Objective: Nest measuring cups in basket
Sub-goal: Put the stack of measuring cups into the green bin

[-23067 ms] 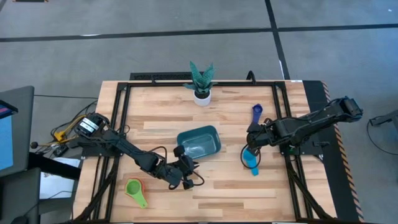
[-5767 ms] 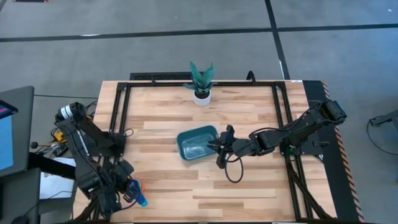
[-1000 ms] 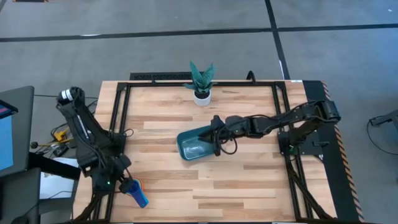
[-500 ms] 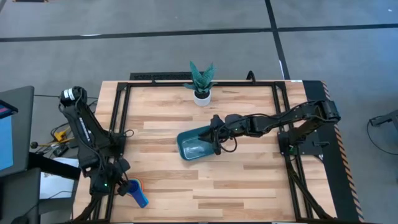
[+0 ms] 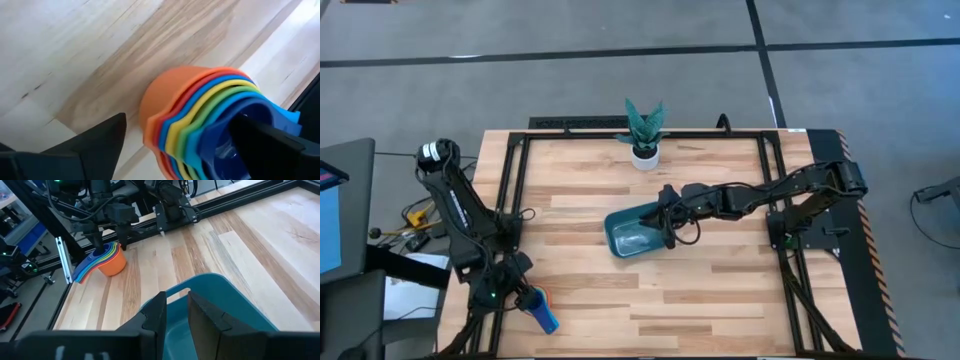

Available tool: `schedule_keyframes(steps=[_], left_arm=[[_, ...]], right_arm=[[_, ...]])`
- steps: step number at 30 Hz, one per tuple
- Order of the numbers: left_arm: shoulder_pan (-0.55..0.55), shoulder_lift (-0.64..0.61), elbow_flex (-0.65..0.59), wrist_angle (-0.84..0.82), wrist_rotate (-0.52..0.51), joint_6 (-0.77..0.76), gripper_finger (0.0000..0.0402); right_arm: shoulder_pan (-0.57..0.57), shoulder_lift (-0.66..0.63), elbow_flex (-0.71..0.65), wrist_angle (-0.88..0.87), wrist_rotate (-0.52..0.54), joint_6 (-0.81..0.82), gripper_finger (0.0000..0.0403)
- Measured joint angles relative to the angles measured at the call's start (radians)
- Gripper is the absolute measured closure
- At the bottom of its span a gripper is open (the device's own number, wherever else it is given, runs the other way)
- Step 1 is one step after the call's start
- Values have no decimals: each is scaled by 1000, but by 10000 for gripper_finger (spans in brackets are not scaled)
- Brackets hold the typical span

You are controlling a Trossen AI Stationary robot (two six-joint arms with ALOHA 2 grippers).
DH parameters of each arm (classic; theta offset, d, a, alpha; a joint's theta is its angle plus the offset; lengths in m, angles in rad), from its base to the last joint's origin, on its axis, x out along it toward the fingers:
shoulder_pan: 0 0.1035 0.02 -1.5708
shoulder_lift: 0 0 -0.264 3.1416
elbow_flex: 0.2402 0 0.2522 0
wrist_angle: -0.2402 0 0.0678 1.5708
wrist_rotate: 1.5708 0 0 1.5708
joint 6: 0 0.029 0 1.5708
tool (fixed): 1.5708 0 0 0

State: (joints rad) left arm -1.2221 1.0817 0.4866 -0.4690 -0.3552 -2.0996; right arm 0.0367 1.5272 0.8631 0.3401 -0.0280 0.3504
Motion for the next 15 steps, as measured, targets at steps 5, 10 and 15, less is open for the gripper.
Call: schedule_keyframes(steps=[5, 10, 15], left_arm=[[0, 0, 0, 10, -11, 19, 95], [0, 0, 0, 12, -35, 26, 133], [0, 0, 0, 13, -53, 27, 171]], right_arm=[[0, 0, 0, -7, 0, 0, 300], [0, 0, 0, -13, 0, 0, 300], [0, 0, 0, -17, 0, 0, 300]])
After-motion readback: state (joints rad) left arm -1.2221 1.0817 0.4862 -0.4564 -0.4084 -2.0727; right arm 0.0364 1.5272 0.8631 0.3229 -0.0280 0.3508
